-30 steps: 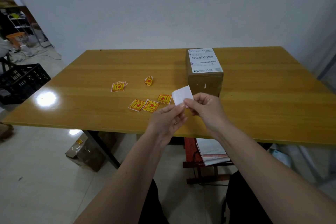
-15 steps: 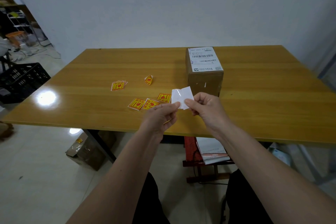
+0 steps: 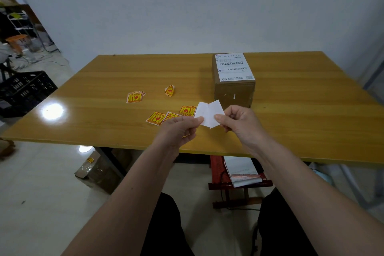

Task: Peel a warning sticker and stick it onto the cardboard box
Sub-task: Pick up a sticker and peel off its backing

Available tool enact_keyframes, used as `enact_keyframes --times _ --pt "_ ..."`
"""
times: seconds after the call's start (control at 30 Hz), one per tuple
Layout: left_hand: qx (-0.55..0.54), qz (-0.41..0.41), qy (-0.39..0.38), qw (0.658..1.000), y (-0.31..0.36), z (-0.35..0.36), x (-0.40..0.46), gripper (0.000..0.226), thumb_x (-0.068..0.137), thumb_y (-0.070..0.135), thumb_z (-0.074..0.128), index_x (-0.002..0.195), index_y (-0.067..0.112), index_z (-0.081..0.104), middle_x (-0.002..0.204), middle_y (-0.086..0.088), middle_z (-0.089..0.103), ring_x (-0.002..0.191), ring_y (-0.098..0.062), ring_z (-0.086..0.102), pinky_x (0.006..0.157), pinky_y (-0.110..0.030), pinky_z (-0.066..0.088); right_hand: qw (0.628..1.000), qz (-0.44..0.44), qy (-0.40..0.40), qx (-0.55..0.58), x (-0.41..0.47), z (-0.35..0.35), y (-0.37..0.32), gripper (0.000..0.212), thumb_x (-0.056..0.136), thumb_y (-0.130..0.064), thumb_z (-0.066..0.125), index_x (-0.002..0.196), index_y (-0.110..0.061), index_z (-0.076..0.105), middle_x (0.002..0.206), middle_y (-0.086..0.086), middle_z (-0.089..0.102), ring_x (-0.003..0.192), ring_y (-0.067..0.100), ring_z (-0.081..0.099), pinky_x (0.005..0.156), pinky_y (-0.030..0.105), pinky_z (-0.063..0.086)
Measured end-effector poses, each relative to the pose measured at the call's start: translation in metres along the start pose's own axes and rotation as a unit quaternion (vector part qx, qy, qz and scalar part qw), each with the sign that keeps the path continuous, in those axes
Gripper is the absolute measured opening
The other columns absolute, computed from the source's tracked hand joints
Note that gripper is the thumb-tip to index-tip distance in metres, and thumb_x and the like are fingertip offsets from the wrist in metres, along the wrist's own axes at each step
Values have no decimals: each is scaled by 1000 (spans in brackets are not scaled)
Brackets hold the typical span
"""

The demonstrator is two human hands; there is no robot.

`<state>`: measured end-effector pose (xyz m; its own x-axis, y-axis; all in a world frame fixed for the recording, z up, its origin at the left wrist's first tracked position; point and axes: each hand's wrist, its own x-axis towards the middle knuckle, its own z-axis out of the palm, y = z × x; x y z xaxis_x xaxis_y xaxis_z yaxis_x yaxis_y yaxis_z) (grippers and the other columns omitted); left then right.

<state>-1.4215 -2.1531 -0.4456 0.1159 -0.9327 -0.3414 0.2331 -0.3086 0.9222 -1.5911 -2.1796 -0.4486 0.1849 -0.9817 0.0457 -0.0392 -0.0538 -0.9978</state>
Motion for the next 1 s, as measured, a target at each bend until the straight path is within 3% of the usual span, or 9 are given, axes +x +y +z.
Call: enact_keyframes --times 0.47,1.0 --pt "73 -13 -19 997 4 -7 4 15 71 12 78 69 13 63 62 1 55 56 -8 51 54 -16 52 998 19 -29 -44 -2 -13 2 24 82 -12 68 63 -12 55 61 3 54 59 12 47 60 23 43" --pt "89 -29 -7 996 -2 -12 9 17 70 13 79 69 12 62 65 1 57 58 -8 53 61 -22 51 997 35 -36 -64 -3 -21 9 25 83 -13 68 62 -14 55 61 3 54 59 12 49 60 24 43"
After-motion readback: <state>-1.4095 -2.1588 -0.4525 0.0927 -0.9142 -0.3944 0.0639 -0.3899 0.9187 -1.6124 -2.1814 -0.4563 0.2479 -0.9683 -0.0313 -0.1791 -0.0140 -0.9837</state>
